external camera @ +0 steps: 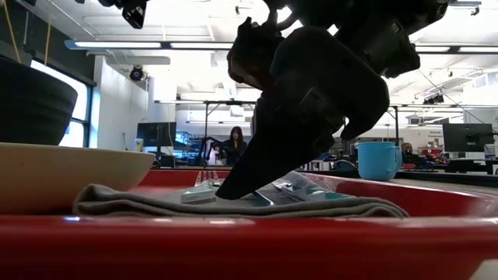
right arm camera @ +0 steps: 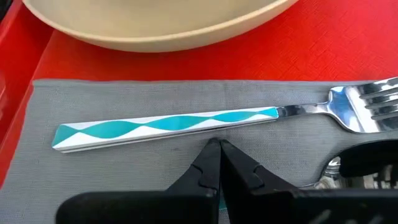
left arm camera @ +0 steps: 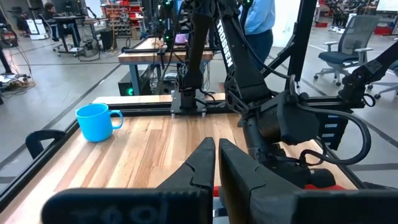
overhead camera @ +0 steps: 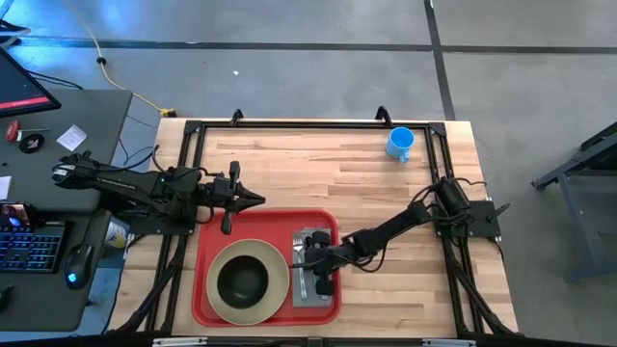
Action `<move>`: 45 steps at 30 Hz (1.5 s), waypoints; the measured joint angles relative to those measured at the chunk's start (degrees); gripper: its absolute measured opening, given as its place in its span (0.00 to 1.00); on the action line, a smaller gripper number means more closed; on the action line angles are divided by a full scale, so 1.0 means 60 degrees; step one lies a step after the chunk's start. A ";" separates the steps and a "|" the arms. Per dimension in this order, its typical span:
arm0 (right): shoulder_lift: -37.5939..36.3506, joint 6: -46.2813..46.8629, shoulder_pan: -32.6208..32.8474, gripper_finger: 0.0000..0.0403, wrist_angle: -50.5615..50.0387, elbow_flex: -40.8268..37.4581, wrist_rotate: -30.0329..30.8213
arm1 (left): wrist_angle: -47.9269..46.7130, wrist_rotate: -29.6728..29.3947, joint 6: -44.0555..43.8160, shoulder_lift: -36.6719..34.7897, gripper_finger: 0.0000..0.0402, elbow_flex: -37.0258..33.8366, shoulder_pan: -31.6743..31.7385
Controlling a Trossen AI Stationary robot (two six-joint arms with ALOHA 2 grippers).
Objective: Set up tray
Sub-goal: Adjust the gray table napkin on the red serving tray, then put the blue mug on the red serving tray to the top left of the light brown plate
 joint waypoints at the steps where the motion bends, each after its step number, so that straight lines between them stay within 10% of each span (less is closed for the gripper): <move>1: 0.0001 0.0000 0.0000 0.00 0.0011 0.0000 -0.0008 | 0.0000 0.0000 -0.0004 0.0000 0.14 0.0000 0.0001; 20: -0.1382 0.0299 0.0008 0.00 -0.1987 0.0481 0.0249 | -0.0001 0.0003 -0.0004 -0.0003 0.14 0.0000 0.0002; 31: -0.3459 0.0366 -0.0419 0.00 -0.5663 0.0481 0.4275 | 0.0037 0.0004 -0.0004 -0.0004 0.14 0.0000 -0.0001; 45: -0.5807 0.3809 -0.4269 0.13 -1.1794 0.0419 0.4397 | -0.0015 0.0262 0.0002 -0.0458 0.14 0.0000 -0.0002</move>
